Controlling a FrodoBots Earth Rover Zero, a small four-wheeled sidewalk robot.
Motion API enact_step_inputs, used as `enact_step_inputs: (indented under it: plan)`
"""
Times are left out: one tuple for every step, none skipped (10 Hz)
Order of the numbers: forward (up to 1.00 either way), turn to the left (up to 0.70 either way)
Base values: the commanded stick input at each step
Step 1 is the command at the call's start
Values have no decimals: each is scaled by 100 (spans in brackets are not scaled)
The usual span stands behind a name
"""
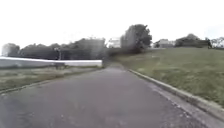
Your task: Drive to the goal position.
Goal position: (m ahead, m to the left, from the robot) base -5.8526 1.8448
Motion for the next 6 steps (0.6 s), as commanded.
enact_step_inputs:
  plan:
    - [70, 0]
    - [70, 0]
    - [65, 0]
    - [34, 0]
    - [4, 0]
    - [0, 0]
